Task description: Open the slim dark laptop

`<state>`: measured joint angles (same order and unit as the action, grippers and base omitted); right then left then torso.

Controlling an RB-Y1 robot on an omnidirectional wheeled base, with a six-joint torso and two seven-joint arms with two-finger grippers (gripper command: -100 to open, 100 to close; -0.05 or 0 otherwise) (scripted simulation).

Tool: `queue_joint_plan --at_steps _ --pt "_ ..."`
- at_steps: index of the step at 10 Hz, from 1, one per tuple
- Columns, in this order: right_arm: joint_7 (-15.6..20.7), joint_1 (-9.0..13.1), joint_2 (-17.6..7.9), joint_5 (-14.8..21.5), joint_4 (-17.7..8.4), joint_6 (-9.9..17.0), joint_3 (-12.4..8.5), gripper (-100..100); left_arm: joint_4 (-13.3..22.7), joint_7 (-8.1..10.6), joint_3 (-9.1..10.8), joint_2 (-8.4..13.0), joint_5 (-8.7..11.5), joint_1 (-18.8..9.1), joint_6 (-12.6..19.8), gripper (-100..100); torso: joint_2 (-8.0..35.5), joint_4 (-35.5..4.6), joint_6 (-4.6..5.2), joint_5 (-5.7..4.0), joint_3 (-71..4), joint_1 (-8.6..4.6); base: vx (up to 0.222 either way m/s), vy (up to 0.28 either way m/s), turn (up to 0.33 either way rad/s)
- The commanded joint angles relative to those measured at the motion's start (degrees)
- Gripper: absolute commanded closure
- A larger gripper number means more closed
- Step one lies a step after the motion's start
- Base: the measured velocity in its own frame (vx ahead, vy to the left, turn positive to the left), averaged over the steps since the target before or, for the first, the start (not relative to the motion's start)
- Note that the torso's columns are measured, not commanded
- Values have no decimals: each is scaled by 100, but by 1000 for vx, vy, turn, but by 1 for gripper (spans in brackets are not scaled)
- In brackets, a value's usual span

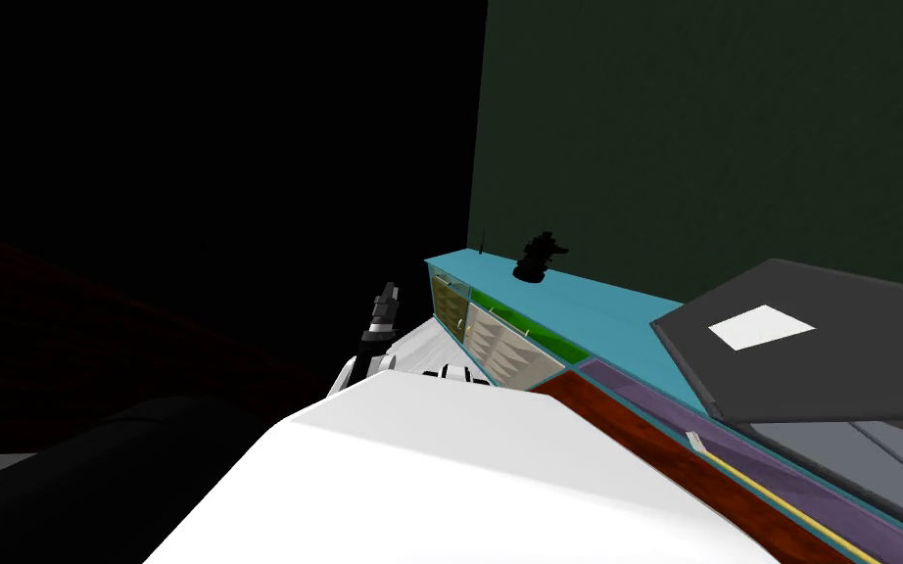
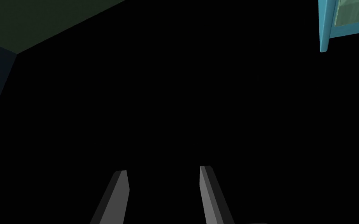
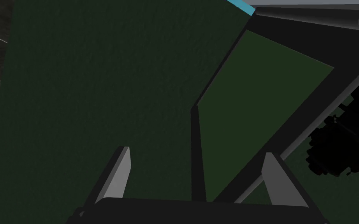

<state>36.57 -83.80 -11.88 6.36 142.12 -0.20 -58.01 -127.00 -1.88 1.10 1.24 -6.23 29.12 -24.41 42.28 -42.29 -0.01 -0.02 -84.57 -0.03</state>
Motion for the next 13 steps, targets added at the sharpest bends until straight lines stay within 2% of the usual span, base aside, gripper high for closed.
queue_joint_plan --at_steps 1,5,6,7,8,9,10,13 --pt "213 -285 8 57 13 14 -362 -100 0 0 0 0 0 0 0 0 -9 3 1 3 -6 11 93 65 80" --pt "479 -648 -99 127 66 69 -830 -100 0 0 0 0 0 0 0 0 1 0 -3 2 0 2 77 51 73" --pt "427 -606 -60 112 54 43 -767 -100 0 0 0 0 0 0 0 0 0 0 0 1 -1 0 31 16 8" --pt "388 -698 -74 40 112 87 -882 -100 0 0 0 0 0 0 0 0 11 -3 1 -2 6 -7 79 -54 8" --pt "417 -659 -73 74 82 62 -834 -100 0 0 1 1 0 0 0 0 -3 0 0 -6 -1 -25 49 -36 8" --pt "408 -665 -74 68 86 69 -844 100 0 0 1 1 0 0 0 0 4 0 0 -4 1 -8 7 -6 1" --pt "186 -624 -99 -125 27 58 -825 100 0 0 1 0 0 0 0 0 14 -4 1 3 8 10 -28 -21 24" --pt "-148 -563 -136 -414 -61 43 -798 100 0 0 1 1 0 -2 0 0 20 -5 9 2 11 -3 -73 -41 14"
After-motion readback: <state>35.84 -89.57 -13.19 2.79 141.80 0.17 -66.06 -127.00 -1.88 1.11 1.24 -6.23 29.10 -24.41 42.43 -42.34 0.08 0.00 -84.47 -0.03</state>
